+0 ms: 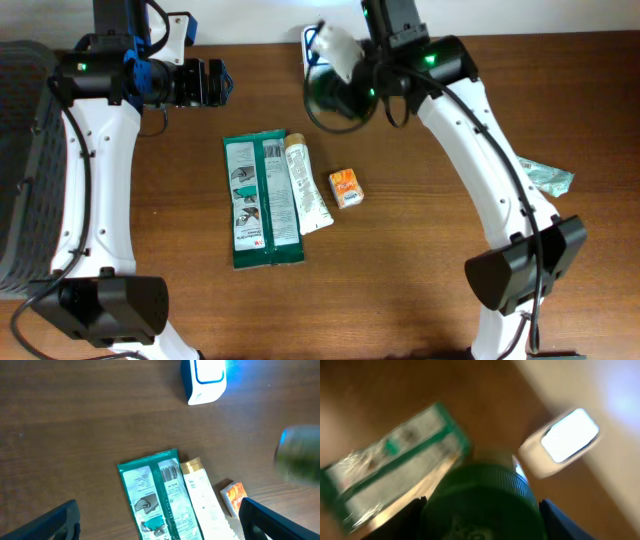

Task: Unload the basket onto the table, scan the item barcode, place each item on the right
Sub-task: 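Lift the jar with the right gripper and hold it at the scanner, then set the jar down at the right side and release it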

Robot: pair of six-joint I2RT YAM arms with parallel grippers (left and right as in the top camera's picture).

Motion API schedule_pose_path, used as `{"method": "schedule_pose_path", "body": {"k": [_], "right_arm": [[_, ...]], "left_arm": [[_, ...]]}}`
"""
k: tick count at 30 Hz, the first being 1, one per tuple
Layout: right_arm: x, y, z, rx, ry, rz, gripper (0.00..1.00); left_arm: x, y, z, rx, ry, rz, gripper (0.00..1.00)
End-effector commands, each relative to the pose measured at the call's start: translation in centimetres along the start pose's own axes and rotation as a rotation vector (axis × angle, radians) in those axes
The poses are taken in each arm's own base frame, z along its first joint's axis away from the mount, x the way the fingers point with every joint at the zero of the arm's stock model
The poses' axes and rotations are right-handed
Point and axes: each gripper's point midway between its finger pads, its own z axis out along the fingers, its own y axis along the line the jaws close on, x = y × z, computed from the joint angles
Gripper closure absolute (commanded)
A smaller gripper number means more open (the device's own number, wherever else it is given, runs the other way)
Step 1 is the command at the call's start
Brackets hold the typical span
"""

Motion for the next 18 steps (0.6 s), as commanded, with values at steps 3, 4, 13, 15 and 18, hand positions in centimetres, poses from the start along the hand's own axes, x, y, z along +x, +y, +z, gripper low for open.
{"method": "schedule_pose_path", "body": {"k": [3, 4, 13, 15, 18], "right_arm": [[10.0, 0.3, 1.2, 0.008, 0.425, 0.126, 0.46], [11.7, -0.5, 1.5, 0.016, 0.474, 0.15, 0.45], [27.6, -11.1, -2.2, 0.137, 0.588, 0.727, 0.48], [31.0, -13.4, -3.8, 0.2, 0.565, 0.857, 0.46], [34.4, -16.1, -4.3, 0.27, 0.48, 0.976, 0.47]], "left_arm": [[-0.1, -0.2, -0.3, 0.007, -0.008, -0.008, 0.01], [-0.1, -0.2, -0.3, 0.007, -0.007, -0.009, 0.01], [-0.1, -0.2, -0.3, 0.007, -0.007, -0.009, 0.01], [-0.1, -0.2, -0.3, 0.007, -0.008, -0.008, 0.01], [-0.1, -0.2, -0.3, 0.007, -0.007, -0.009, 0.01]]}}
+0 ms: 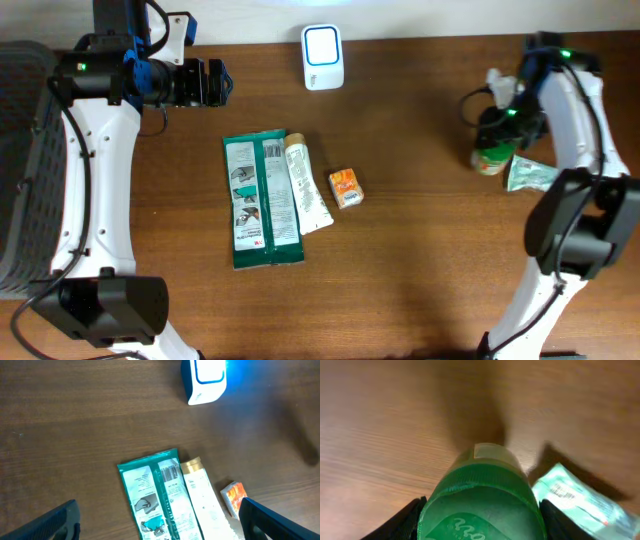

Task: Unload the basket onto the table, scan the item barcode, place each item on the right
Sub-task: 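Set the jar down at the right side and release it, then reach the right gripper to the small orange Kleenex box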

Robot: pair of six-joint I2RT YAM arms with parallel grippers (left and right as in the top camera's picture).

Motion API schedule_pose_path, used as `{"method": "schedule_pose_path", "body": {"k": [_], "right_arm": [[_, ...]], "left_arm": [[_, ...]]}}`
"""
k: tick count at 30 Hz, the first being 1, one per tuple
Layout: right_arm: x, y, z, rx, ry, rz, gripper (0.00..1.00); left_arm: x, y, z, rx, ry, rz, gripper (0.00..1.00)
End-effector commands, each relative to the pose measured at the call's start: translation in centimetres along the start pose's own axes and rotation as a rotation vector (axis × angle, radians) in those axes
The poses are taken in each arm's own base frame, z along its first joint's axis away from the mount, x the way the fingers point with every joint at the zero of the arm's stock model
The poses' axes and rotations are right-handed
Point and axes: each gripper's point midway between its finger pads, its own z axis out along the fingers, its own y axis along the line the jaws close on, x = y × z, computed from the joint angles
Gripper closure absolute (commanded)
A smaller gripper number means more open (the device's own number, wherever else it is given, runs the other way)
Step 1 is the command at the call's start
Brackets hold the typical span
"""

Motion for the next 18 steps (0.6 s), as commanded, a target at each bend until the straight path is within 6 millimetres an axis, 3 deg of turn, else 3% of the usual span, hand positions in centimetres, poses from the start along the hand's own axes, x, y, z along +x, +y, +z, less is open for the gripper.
{"method": "schedule_pose_path", "body": {"k": [1, 5, 7, 8, 10, 11, 13, 16, 17, 18], "right_arm": [[0.0, -2.5, 1.2, -0.025, -0.062, 0.117, 0.46], [0.6, -3.2, 2.7, -0.025, -0.061, 0.134, 0.43], [0.8, -3.1, 2.6, -0.029, -0.051, 0.136, 0.25], [0.9, -3.0, 2.3, -0.031, -0.047, 0.136, 0.07], [0.6, -2.8, 1.0, -0.04, -0.053, 0.135, 0.02], [0.3, -2.6, 0.1, -0.047, -0.066, 0.134, 0.02], [-0.9, -1.5, -3.6, -0.102, -0.128, 0.126, 0.02], [-2.9, 1.6, -10.5, -0.268, -0.247, 0.224, 0.02], [-3.1, 2.4, -11.8, -0.309, -0.263, 0.243, 0.02], [-3.5, 4.5, -13.8, -0.401, -0.286, 0.248, 0.02]], "left_arm": [[-0.1, -0.2, -0.3, 0.007, -0.008, -0.008, 0.01], [-0.1, -0.2, -0.3, 0.007, -0.008, -0.008, 0.01], [-0.1, -0.2, -0.3, 0.007, -0.008, -0.009, 0.01], [-0.1, -0.2, -0.3, 0.007, -0.008, -0.009, 0.01], [-0.1, -0.2, -0.3, 0.007, -0.008, -0.008, 0.01], [-0.1, -0.2, -0.3, 0.007, -0.008, -0.008, 0.01], [-0.1, -0.2, -0.3, 0.007, -0.008, -0.008, 0.01], [-0.1, -0.2, -0.3, 0.007, -0.008, -0.009, 0.01], [-0.1, -0.2, -0.3, 0.007, -0.008, -0.008, 0.01], [-0.1, -0.2, -0.3, 0.008, -0.008, -0.008, 0.01]]}}
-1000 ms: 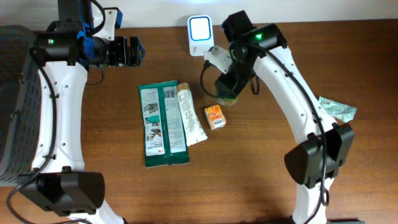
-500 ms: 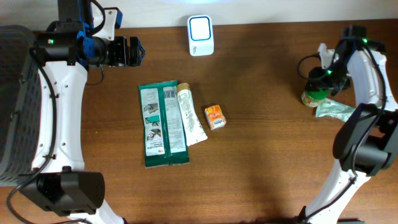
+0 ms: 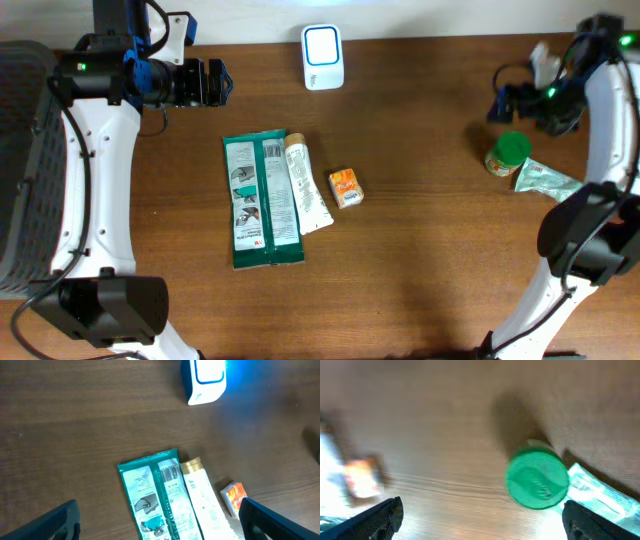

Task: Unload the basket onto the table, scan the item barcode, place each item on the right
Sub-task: 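Reach the right gripper to the small orange Kleenex box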

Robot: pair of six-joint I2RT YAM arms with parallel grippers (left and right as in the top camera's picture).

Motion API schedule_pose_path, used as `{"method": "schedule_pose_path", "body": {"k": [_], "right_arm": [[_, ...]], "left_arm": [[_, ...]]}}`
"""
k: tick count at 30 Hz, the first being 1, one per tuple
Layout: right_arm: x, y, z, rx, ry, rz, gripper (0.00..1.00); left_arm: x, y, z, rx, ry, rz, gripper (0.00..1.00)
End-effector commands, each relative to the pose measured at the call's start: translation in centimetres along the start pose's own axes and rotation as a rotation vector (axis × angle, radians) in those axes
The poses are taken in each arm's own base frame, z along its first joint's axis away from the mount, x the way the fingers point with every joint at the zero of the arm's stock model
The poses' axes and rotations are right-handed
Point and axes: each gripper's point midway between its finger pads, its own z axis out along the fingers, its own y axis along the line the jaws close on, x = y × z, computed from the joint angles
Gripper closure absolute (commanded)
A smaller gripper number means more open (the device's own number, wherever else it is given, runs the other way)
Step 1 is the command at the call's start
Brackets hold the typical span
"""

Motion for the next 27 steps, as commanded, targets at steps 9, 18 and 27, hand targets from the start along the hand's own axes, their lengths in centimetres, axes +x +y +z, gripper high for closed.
{"method": "schedule_pose_path", "body": {"k": [9, 18, 27], "right_arm": [[3.8, 16.8, 5.0, 0.127, 0.15, -0.006, 0.02], [12.7, 27.9, 15.8, -0.161, 0.331, -0.152, 0.96], [16.4, 29.0, 20.3, -0.148, 0.344, -0.126, 0.96]], "left_arm": [[-0.1, -0.2, -0.3, 0.007, -0.008, -0.008, 0.01], [-0.1, -0.2, -0.3, 0.007, -0.008, -0.008, 0.01], [-0.1, -0.2, -0.3, 0.007, -0.008, -0.008, 0.01]]}}
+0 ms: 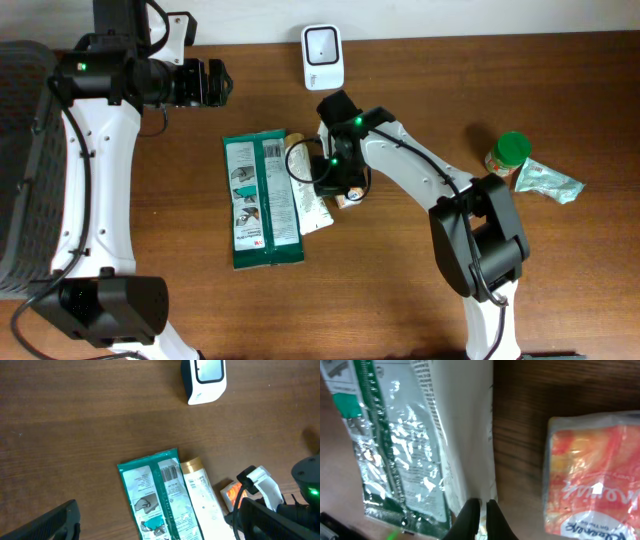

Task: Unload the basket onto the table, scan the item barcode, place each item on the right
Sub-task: 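Reach the right gripper to the small orange Kleenex box, then grasp the orange Kleenex box with the right gripper and lift it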

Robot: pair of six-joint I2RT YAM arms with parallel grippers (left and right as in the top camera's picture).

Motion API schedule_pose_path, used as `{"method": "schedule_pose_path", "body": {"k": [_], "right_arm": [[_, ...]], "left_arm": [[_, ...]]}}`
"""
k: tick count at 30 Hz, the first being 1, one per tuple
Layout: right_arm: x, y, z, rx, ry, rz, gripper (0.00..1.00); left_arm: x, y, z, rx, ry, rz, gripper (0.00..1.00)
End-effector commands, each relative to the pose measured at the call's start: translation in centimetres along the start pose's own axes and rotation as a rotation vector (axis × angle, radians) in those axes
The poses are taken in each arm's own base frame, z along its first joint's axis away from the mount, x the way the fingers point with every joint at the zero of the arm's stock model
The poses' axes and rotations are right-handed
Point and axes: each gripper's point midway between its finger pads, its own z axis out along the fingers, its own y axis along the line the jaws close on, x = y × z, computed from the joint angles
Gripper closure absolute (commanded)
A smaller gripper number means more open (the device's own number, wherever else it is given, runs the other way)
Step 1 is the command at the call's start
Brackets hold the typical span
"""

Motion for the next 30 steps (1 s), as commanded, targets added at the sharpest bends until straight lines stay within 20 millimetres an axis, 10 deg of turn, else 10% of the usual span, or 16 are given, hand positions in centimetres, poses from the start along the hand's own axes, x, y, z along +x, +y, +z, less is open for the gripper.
{"method": "schedule_pose_path", "body": {"k": [1, 20, 26, 30], "right_arm": [[0.5, -1.2, 0.8, 0.041, 0.004, 0.053, 0.96], [0.8, -5.7, 0.9, 0.133, 0.024, 0.124, 0.96], [-2.9, -14.6, -2.9, 0.201, -0.104, 0.256, 0.96], [-7.6, -12.4, -3.8, 0.006, -0.262, 0.199, 0.96]], "left_arm": [[-0.1, -0.2, -0.3, 0.007, -0.008, -0.008, 0.01], [-0.1, -0.2, -0.3, 0.007, -0.008, -0.008, 0.01], [-0.1, -0.2, -0.3, 0.007, -0.008, -0.008, 0.01], [-0.1, -0.2, -0.3, 0.007, -0.008, -0.008, 0.01]]}}
